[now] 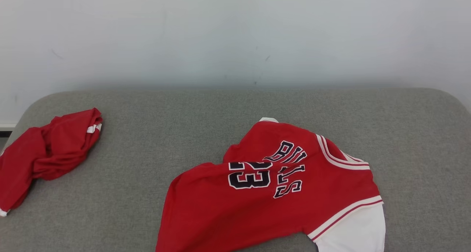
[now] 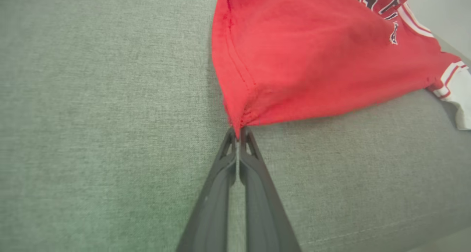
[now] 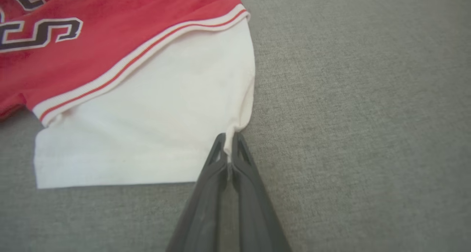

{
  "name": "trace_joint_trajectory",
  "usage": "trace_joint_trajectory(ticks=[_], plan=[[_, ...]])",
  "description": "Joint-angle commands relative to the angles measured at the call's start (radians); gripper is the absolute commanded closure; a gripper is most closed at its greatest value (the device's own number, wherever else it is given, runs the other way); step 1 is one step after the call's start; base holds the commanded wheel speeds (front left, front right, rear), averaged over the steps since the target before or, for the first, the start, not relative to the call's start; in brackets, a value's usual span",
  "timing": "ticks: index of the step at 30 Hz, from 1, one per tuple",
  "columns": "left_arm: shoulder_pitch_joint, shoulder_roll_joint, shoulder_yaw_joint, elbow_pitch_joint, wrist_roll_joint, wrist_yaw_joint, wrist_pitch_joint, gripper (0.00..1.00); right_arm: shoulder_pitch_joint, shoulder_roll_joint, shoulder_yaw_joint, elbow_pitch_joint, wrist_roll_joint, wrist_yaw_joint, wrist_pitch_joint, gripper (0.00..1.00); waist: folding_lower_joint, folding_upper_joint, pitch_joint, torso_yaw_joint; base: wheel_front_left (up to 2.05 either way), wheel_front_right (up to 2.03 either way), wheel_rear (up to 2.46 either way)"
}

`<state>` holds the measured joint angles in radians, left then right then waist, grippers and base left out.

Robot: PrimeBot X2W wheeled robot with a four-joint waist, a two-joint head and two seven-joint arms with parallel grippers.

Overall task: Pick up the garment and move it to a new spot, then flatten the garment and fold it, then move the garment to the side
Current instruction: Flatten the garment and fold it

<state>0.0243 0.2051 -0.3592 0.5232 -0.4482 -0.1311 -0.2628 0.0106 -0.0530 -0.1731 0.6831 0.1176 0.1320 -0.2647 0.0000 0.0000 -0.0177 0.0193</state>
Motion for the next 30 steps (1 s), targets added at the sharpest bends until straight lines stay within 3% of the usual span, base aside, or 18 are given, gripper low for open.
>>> trace_joint_trajectory(ticks=[1,9,16,23,30], plan=[[0.017,0.021,0.014,-0.028,-0.007,0.001,-0.003,1.0,0.042,-0.003,0.013,-0.044,0.03,-0.003,0.001,1.0,0.0,0.0,-0.003,-0.006,0.0,0.0,0.0],[-0.022,0.073,0.024,-0.136,0.005,0.001,-0.003,1.0,0.081,-0.019,0.071,-0.294,0.15,-0.003,0.044,1.0,0.0,0.0,0.001,-0.043,0.0,0.0,0.0],[-0.245,0.172,-0.07,-0.235,-0.005,0.001,0.068,1.0,-0.013,-0.076,0.067,-0.542,0.193,-0.003,0.129,1.0,0.0,0.0,0.035,-0.056,0.0,0.0,0.0],[-0.727,0.332,-0.264,-0.268,-0.138,0.002,0.192,1.0,-0.366,-0.09,0.049,-0.631,0.158,-0.003,0.245,1.0,0.0,0.0,0.201,-0.082,0.0,0.0,0.0],[-1.18,0.432,-0.399,-0.177,-0.311,0.002,0.267,1.0,-0.823,-0.068,0.05,-0.515,0.17,-0.003,0.331,1.0,0.0,0.0,0.375,-0.131,0.0,0.0,0.0]])
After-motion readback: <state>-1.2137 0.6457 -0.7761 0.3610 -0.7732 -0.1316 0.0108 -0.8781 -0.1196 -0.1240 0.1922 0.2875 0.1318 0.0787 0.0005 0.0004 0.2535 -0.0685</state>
